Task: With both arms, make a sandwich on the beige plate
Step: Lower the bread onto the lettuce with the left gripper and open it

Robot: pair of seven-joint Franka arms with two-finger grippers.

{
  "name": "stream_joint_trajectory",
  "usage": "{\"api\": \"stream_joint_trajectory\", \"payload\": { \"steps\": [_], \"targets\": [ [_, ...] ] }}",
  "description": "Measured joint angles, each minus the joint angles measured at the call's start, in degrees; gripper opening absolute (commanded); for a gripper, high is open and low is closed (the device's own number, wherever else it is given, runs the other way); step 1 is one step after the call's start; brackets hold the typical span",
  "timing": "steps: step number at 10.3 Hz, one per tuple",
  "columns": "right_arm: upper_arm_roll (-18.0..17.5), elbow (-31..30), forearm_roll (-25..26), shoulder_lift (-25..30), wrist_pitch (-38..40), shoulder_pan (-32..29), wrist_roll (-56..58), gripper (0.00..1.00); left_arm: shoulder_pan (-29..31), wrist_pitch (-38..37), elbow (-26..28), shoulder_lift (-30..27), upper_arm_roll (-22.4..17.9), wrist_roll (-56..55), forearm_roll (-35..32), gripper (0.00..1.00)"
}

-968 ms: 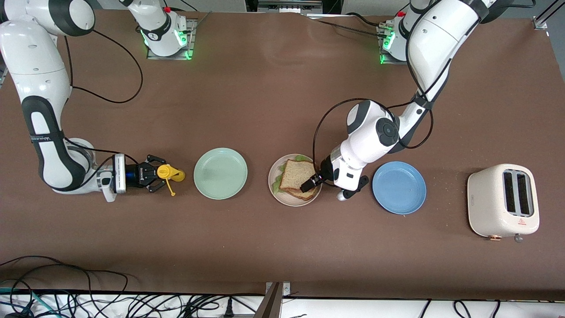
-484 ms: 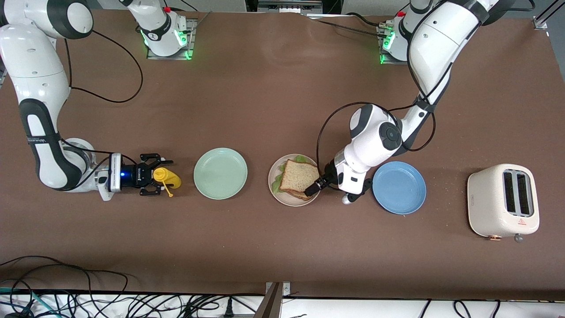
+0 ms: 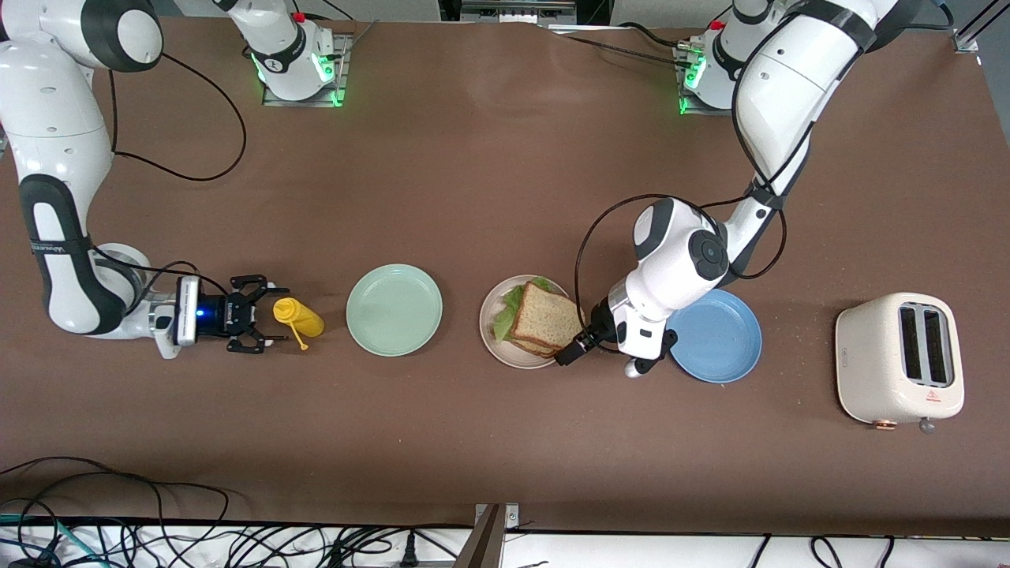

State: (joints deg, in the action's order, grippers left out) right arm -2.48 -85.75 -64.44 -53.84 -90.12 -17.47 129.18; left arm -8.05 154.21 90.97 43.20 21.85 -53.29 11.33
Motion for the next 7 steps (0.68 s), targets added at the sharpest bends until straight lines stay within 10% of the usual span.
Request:
{"api": "stream_joint_trajectory", "payload": {
  "steps": [7],
  "targets": [
    [3.57, 11.17, 6.82, 3.52, 5.29, -0.05, -31.68, 1.00, 4.33, -16.41, -5.19, -8.50, -2.32, 4.52, -8.63, 1.00]
  ]
}}
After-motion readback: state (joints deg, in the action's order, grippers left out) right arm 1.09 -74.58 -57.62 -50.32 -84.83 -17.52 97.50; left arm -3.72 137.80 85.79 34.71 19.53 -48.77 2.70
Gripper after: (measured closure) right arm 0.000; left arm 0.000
